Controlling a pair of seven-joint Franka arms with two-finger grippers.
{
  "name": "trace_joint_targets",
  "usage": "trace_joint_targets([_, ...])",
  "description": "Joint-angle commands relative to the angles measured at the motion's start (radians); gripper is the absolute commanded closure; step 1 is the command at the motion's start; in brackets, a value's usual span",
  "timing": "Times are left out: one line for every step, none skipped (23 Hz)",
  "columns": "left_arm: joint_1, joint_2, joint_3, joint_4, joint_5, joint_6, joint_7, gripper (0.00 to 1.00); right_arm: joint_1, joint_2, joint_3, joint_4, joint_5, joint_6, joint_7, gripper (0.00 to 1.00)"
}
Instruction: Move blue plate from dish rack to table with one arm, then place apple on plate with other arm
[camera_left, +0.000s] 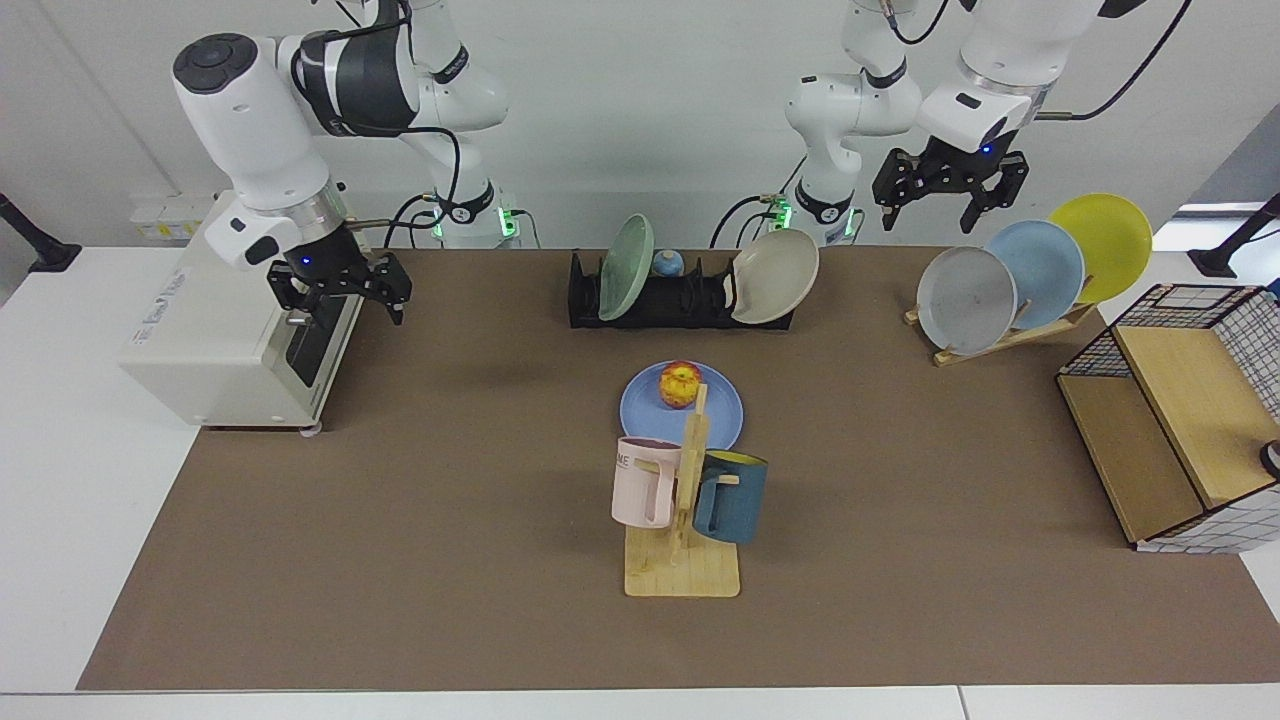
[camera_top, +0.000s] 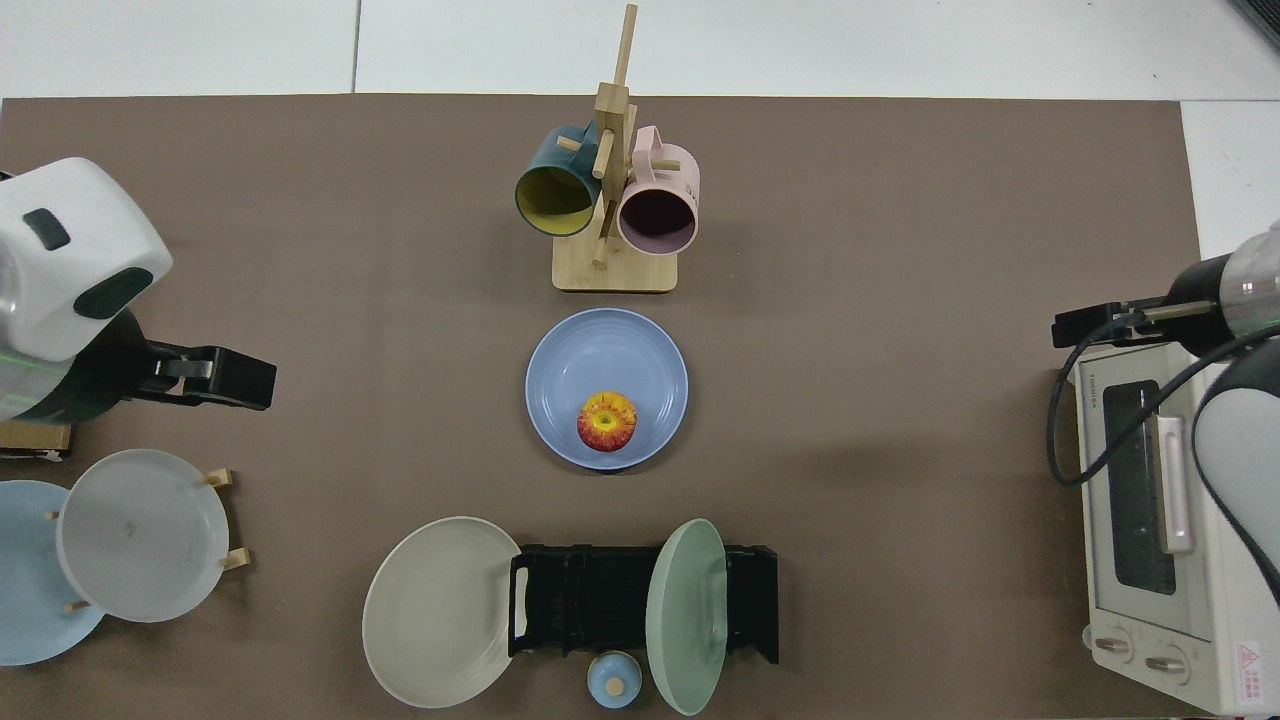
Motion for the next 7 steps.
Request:
trace_joint_targets([0.006, -0.003, -0.004, 0.012, 0.020, -0.021, -0.004, 0.00, -0.024, -0.004, 0.013, 0.005, -0.007, 0.003, -0.021, 0.00])
trace_joint_targets([0.006, -0.003, -0.004, 0.012, 0.020, -0.021, -0.004, 0.00, -0.021, -0.004, 0.013, 0.005, -0.009, 0.006, -0.021, 0.00])
trace_joint_targets([0.008, -0.003, -0.004, 0.012, 0.020, -0.021, -0.004, 0.00, -0.020, -0.004, 0.015, 0.005, -0.007, 0.008, -0.019, 0.00])
trace_joint_targets([0.008, -0.003, -0.004, 0.012, 0.020, -0.021, -0.004, 0.00, -0.020, -0.004, 0.016, 0.005, -0.007, 0.009, -0.019, 0.00])
trace_joint_targets([0.008, -0.003, -0.004, 0.012, 0.020, -0.021, -0.004, 0.00, -0.020, -0.004, 0.016, 0.005, -0.009, 0.009, -0.018, 0.00])
trace_joint_targets([0.008, -0.003, -0.004, 0.012, 0.020, -0.021, -0.004, 0.00, -0.020, -0.004, 0.018, 0.005, -0.009, 0.015, -0.019, 0.00])
trace_joint_targets([0.008, -0.003, -0.004, 0.012, 0.020, -0.021, -0.004, 0.00, -0.018, -0.004, 0.019, 0.004, -0.009, 0.023, -0.022, 0.00])
